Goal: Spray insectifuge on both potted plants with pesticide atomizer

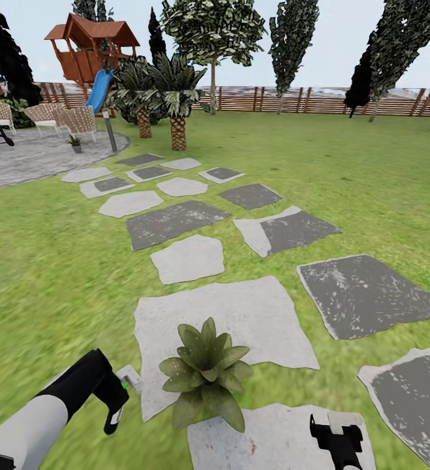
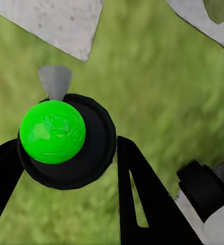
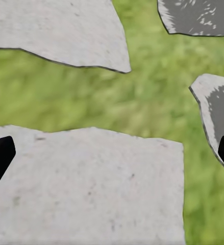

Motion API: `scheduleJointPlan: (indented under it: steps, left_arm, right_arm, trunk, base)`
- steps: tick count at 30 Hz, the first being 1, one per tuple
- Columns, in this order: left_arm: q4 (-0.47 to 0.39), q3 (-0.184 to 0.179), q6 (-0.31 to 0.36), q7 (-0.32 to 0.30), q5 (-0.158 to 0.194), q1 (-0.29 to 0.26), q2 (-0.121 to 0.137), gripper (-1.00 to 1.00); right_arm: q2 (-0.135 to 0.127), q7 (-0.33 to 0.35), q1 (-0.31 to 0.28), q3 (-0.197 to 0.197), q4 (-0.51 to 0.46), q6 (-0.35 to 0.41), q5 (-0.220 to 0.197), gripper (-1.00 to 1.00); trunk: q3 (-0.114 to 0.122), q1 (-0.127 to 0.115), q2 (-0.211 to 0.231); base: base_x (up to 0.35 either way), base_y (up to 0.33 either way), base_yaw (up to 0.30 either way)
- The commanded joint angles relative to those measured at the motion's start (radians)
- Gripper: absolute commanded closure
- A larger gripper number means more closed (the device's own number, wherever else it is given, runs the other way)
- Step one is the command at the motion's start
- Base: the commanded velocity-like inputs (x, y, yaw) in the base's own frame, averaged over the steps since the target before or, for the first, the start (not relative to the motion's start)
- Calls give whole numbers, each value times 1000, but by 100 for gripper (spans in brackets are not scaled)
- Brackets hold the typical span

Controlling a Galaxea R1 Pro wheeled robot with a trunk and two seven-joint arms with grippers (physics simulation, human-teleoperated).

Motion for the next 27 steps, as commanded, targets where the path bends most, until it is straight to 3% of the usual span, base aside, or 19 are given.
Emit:
scheduleJointPlan:
  steps: [1, 5, 10, 15, 21, 27]
  left_arm:
    - [-5, -4, 5, -8, -5, 0, 0, 100]
    - [-12, -8, 10, -26, -3, -10, 0, 100]
    - [-13, -10, 12, -108, -9, -16, 4, 100]
    - [-13, -11, 13, -123, -14, -17, 1, 100]
    - [-15, -11, 16, -127, -15, -19, -3, 100]
    - [-34, -18, 113, -214, -29, -116, -14, 100]
  right_arm:
    - [0, -8, -1, 8, 1, -1, 1, -100]
    - [0, -8, -1, 8, 0, -1, 1, -100]
    - [1, -8, -1, 8, 0, -1, 1, -100]
    - [2, -8, -1, 8, 0, -1, 1, -100]
    - [2, -8, -1, 8, 0, -1, 1, -100]
    - [0, -8, -1, 8, 1, -1, 1, -100]
  trunk:
    - [-1, 0, 0]
    - [-1, 0, 0]
    - [-1, 0, 0]
    - [-1, 0, 0]
    - [-1, 0, 0]
    - [-1, 0, 0]
  base:
    - [0, 0, 0]
    - [-118, -20, 0]
    - [-305, -28, 0]
    - [-294, -17, 41]
    - [11, -138, 208]
    - [4, -9, 20]
